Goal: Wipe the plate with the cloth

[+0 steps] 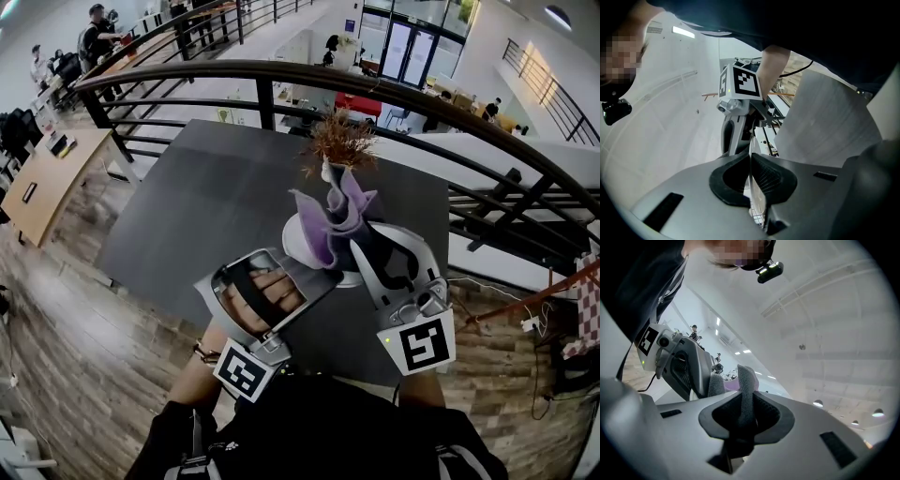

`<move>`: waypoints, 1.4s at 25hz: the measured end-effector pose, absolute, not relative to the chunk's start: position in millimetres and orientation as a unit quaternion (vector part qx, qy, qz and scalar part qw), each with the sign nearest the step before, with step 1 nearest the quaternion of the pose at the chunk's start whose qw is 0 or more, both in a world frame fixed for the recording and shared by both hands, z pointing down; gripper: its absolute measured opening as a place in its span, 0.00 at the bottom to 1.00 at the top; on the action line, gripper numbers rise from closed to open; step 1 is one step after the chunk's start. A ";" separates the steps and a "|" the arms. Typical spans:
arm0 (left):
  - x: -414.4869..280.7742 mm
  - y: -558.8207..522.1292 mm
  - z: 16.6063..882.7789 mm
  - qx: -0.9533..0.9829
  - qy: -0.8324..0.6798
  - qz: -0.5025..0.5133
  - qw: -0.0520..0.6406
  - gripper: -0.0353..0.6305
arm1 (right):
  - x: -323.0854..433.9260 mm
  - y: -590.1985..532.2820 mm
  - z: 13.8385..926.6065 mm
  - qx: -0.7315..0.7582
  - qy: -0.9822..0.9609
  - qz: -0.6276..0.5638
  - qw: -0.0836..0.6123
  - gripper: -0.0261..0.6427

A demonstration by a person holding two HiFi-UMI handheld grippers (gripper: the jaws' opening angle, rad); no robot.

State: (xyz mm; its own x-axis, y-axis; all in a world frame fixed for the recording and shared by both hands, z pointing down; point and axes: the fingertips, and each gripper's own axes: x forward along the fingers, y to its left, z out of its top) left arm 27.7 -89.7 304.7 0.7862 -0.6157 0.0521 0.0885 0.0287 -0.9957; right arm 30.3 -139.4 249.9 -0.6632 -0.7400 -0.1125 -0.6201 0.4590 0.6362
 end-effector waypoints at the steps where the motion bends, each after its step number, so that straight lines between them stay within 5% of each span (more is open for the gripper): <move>1: 28.0 -89.1 304.7 -0.649 0.203 -0.255 0.688 0.08 | 33.7 -140.9 251.3 0.404 -0.849 -0.329 0.091 0.15; 35: 26.3 -80.7 301.8 -0.648 0.198 -0.249 0.692 0.08 | 116.8 -165.6 256.3 0.517 -0.799 -0.280 0.127 0.15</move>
State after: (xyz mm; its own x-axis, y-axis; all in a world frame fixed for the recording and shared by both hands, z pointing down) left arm 26.3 -80.7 301.8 0.7977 -0.6012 0.0474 0.0872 0.0372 -0.9955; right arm 116.8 -165.6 256.3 -0.4325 -0.8975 -0.0864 -0.7553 0.3083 0.5783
